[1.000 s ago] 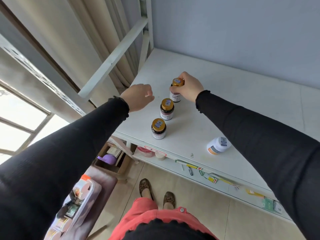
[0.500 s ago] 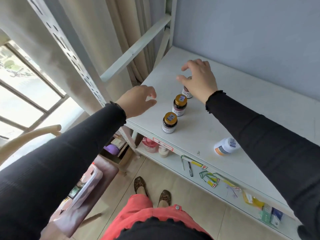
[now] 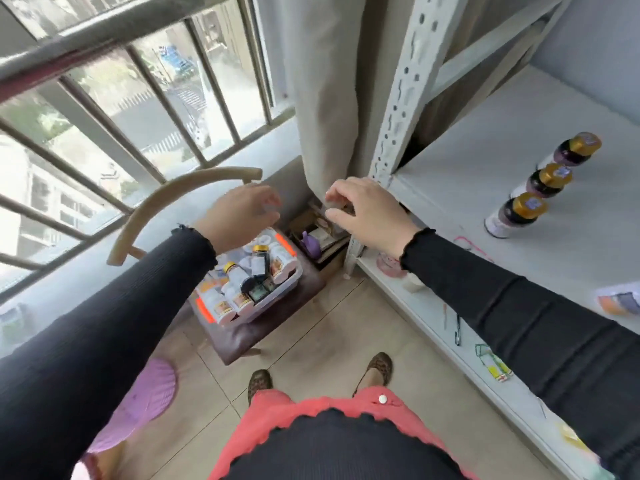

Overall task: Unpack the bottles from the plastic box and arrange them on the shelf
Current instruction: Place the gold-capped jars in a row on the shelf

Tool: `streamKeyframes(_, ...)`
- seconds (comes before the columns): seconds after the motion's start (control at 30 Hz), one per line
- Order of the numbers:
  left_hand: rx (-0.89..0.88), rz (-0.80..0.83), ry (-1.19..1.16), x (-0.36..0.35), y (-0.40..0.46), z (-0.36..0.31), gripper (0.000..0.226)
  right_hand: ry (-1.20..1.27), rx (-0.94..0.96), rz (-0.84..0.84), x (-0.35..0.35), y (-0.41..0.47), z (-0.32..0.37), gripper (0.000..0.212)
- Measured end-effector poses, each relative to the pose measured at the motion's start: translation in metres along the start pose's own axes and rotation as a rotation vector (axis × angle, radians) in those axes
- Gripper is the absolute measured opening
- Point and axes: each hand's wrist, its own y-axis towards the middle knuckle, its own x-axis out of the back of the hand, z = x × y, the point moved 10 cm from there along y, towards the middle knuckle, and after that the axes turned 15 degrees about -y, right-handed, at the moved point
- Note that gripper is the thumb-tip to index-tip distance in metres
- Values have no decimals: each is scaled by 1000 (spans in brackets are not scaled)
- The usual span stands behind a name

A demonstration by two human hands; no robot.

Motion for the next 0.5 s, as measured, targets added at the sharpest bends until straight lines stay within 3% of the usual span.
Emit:
streamKeyframes(0.23,219,72,-56,1,-66,185,33,91,-216,268,-147,38,83,27)
streamKeyframes(0.4,346,135,-180,-36,-82,261,39,132,-432,386,-235,37,100,37)
streamKeyframes(0.5,419,158,-299,-67,-76,278,45,90,-525,414,-273,37,95,32)
